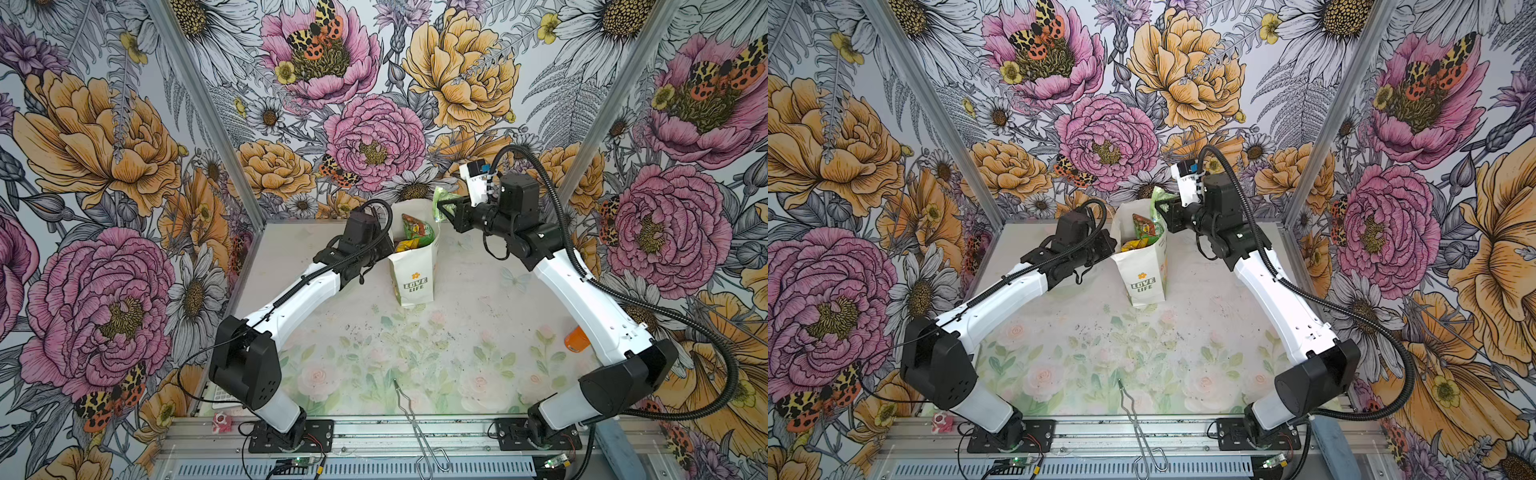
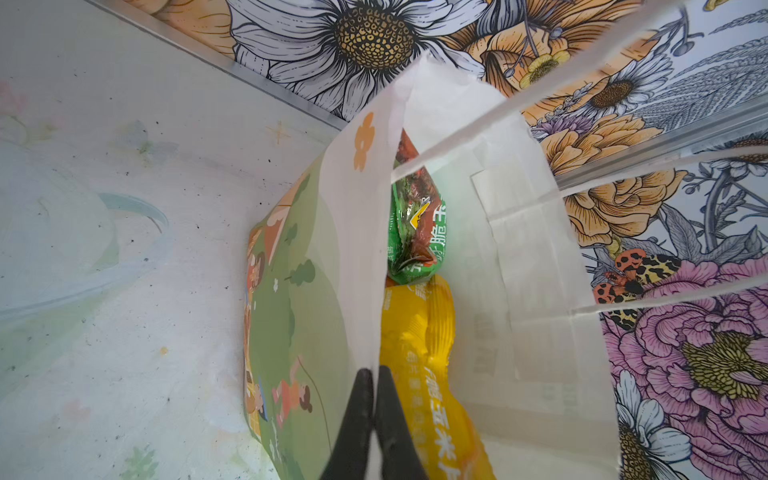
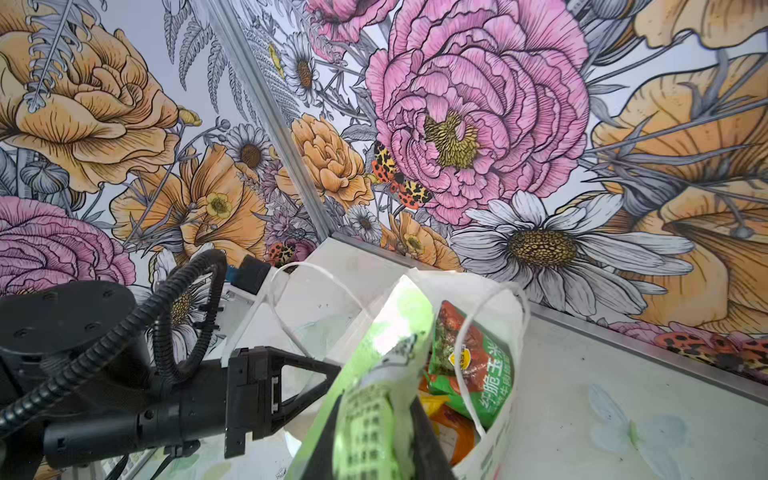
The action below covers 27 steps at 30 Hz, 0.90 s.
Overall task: Place the snacks into the paper bag
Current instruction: 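Lift the light-green wrapper with the right gripper and carry it over the bag, then lower the wrapper into the bag and open the right gripper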
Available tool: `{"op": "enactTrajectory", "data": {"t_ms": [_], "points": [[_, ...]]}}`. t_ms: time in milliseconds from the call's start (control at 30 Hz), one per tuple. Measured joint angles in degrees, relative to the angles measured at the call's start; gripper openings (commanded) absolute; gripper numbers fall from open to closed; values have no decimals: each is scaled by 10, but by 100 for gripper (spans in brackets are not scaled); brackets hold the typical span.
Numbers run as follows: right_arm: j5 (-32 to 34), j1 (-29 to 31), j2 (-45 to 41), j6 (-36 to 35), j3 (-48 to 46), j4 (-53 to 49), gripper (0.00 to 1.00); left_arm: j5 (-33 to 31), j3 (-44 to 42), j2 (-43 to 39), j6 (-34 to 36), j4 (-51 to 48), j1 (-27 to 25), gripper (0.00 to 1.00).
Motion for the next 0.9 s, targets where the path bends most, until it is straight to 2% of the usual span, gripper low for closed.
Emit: {"op": "enactTrajectory", "data": {"t_ms": [367, 667, 733, 833, 900], "points": [[10, 45, 87, -25, 39, -3, 15, 0, 0, 0, 0, 0, 0, 0], [56, 71, 161, -33, 95, -8, 15, 0, 0, 0, 0, 0, 0, 0], [70, 75, 177, -36, 106, -11, 22, 0, 0, 0, 0, 0, 0, 0], [92, 78, 194, -40, 115, -18, 40, 0, 0, 0, 0, 0, 0, 0], [106, 81, 201, -41, 118, -23, 47, 0, 0, 0, 0, 0, 0, 0]]}}
